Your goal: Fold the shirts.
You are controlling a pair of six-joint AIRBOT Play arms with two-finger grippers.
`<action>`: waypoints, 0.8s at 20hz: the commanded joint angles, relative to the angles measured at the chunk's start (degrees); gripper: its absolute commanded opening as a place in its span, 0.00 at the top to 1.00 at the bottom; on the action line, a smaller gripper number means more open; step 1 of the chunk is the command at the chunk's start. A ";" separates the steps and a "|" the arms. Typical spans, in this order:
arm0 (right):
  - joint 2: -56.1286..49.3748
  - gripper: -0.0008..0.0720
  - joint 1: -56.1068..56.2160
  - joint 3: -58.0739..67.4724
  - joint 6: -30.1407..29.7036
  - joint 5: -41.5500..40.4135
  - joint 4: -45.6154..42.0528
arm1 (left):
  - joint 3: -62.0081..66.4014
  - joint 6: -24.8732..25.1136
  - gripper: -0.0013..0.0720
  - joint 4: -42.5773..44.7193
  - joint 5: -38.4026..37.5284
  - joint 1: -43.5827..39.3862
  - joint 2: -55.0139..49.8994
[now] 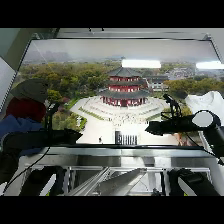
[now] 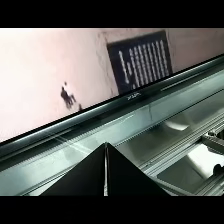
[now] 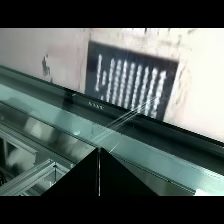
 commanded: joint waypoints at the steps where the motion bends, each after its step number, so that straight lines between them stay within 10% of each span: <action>1: 0.07 0.95 0.04 -0.02 0.02 0.02 0.07 | -0.02 -0.04 0.95 0.66 -1.40 -0.04 0.07; 5: 0.07 0.95 0.04 -0.02 0.02 0.02 0.07 | 0.22 -2.69 0.94 12.26 -3.32 1.31 0.02; 6: 0.07 0.95 0.04 -0.02 0.02 0.02 0.07 | 1.11 -3.15 0.37 15.65 -2.75 2.84 -0.57; 7: 0.07 0.95 0.04 -0.02 0.02 0.02 0.07 | 2.49 -4.09 0.07 18.40 -2.60 4.63 -1.88; 16: 0.07 0.95 0.04 -0.02 0.02 0.02 0.07 | 44.02 2.32 0.07 25.16 -0.37 31.93 -42.53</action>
